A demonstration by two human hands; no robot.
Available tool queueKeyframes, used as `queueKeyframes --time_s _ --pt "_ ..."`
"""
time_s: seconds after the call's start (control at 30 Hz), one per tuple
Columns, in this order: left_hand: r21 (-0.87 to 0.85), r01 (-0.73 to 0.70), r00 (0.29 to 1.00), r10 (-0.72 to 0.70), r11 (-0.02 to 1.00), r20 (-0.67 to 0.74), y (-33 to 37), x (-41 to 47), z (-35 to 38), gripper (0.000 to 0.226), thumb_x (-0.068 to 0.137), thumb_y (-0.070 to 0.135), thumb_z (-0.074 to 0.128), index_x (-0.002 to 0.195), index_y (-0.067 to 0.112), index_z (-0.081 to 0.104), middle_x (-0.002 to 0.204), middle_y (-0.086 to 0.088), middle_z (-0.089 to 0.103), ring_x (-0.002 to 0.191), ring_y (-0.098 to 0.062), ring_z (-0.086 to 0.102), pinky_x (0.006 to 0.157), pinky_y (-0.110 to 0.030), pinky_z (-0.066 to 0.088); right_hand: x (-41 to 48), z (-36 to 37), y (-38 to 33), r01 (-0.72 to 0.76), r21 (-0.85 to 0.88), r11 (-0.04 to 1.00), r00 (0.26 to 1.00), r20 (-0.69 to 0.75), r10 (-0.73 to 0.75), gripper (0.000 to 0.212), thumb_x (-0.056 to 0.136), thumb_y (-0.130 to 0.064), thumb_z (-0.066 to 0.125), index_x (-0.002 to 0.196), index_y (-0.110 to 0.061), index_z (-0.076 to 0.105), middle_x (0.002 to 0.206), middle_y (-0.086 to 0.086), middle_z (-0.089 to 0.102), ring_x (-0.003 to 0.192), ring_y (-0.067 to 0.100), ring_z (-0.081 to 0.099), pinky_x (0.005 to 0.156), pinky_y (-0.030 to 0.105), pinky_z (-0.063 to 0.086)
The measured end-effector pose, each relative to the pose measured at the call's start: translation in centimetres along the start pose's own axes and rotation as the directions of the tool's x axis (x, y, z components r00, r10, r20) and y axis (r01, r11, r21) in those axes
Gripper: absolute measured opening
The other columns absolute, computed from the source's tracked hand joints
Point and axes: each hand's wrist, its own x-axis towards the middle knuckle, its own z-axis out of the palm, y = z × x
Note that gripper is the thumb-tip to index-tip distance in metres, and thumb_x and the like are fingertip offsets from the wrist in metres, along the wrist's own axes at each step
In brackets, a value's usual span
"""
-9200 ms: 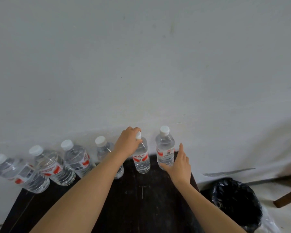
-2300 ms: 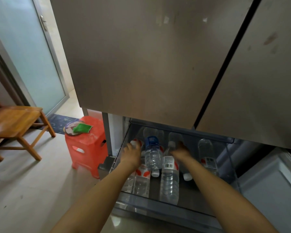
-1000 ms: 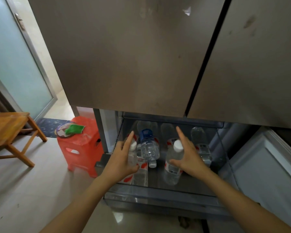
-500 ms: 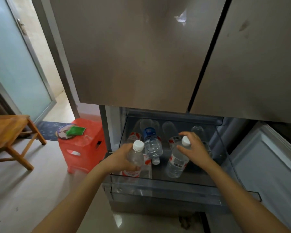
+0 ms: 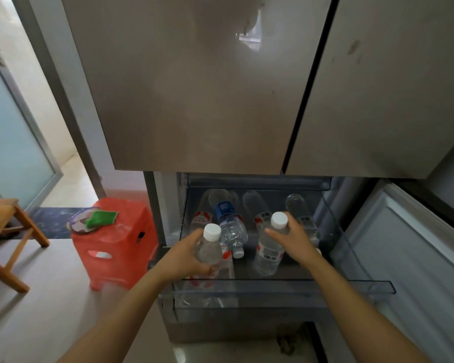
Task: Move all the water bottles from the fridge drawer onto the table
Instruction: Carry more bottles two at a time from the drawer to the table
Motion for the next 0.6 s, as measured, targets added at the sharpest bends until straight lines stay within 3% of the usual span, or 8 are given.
queueKeyframes --time_s 0.07,0.2,0.33,0.47,0.6 --pt "0.028 -0.017 0.999 0.018 0.999 -0.042 0.2 0.1 0.0 0.066 0.066 0.016 0.078 0.117 0.036 0.041 0.108 0.007 0.06 0.098 -0.012 0.06 0.089 -0.032 0.052 -0.5 -0.1 0.1 0.005 -0.016 1.0 0.999 -0.04 -0.006 0.024 0.084 -0.006 0.063 0.095 -0.021 0.048 0.088 -0.011 0.053 0.081 -0.002 0.05 0.066 0.008 0.044" --pt "-0.028 -0.054 0.985 0.049 0.998 -0.165 1.4 0.3 -0.4 0.065 0.067 0.012 0.078 0.119 0.032 0.043 0.1 0.014 0.057 0.098 -0.014 0.059 0.087 -0.031 0.049 -1.5 -1.9 -0.2 -0.035 0.026 0.999 0.989 -0.146 0.038 0.023 0.085 -0.01 0.063 0.103 -0.013 0.05 0.096 0.0 0.056 0.089 0.011 0.054 0.07 0.015 0.043" --pt "-0.072 -0.174 0.953 0.149 0.982 -0.263 4.2 0.2 -2.2 0.065 0.064 0.016 0.08 0.112 0.042 0.044 0.111 0.007 0.059 0.104 -0.016 0.059 0.09 -0.039 0.051 -2.8 -4.4 -3.6 0.039 0.096 0.995 0.973 -0.232 -0.016 0.017 0.084 -0.01 0.063 0.097 -0.018 0.054 0.093 0.0 0.059 0.091 0.016 0.055 0.073 0.02 0.045" --pt "-0.123 -0.303 0.926 0.262 0.945 -0.272 8.1 -0.4 -3.5 0.063 0.062 0.018 0.082 0.103 0.048 0.045 0.106 0.015 0.059 0.1 -0.008 0.059 0.084 -0.027 0.05 -4.8 -7.3 -9.6 0.186 -0.013 0.983 0.957 -0.224 -0.184 0.02 0.081 -0.01 0.066 0.085 -0.026 0.055 0.09 -0.003 0.059 0.086 0.01 0.055 0.082 0.028 0.045" --pt "-0.14 -0.386 0.906 0.347 0.912 -0.243 11.3 -1.8 -3.5 0.067 0.066 0.004 0.078 0.103 0.048 0.042 0.104 0.017 0.058 0.096 -0.002 0.059 0.076 -0.017 0.048 -7.4 -9.7 -14.5 0.288 -0.069 0.955 0.93 -0.218 -0.296 0.024 0.079 -0.009 0.068 0.085 -0.029 0.056 0.088 -0.011 0.058 0.084 0.004 0.054 0.077 0.021 0.044"
